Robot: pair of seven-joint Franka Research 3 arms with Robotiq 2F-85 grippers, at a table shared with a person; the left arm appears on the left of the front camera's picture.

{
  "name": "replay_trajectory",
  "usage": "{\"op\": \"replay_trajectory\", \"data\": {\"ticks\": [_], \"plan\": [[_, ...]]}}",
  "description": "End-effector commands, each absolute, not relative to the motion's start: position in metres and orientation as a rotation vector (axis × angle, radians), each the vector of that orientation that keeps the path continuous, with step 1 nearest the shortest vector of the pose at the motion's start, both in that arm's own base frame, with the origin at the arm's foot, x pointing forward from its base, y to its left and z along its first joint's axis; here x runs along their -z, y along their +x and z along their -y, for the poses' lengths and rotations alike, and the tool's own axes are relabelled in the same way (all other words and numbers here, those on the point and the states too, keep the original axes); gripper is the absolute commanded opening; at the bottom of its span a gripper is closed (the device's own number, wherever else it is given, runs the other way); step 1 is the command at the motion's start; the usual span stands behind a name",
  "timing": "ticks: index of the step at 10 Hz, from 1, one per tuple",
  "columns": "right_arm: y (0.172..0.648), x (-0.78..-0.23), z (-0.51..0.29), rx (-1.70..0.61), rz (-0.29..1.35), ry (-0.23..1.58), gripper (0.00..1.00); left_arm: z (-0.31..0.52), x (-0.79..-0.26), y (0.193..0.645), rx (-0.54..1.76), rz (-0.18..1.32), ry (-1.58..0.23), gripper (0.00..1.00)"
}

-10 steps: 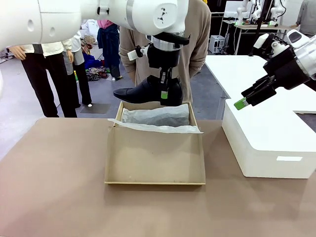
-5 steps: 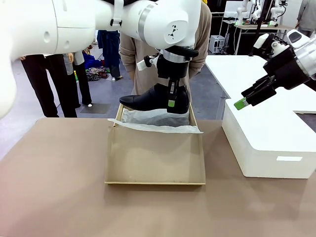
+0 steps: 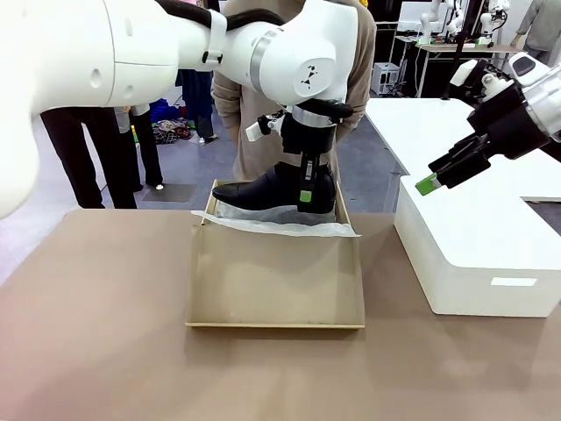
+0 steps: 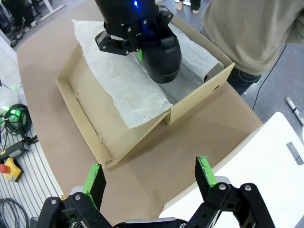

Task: Pack the shoes into the box.
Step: Place the other shoe of the Shoes into the Shoes Box.

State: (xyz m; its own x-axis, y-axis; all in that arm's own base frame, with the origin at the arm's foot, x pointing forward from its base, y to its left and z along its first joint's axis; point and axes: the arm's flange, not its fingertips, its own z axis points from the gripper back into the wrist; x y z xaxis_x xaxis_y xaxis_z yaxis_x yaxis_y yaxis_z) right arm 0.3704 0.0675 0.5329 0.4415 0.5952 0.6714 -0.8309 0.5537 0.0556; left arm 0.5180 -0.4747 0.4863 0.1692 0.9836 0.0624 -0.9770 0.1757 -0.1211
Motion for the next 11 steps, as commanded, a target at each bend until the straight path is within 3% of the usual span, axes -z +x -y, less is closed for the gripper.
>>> {"op": "replay_trajectory", "data": {"ticks": [1,11], "plan": [[0.374,-0.533,-0.067,-0.925,0.669,0.434,1.0,0.472,-0.482,0.517,-1.498,0.155,-0.043,0.0],[0.374,-0.533,-0.067,-0.925,0.669,0.434,1.0,0.493,-0.453,0.544,-1.513,0.139,-0.044,0.0]]}}
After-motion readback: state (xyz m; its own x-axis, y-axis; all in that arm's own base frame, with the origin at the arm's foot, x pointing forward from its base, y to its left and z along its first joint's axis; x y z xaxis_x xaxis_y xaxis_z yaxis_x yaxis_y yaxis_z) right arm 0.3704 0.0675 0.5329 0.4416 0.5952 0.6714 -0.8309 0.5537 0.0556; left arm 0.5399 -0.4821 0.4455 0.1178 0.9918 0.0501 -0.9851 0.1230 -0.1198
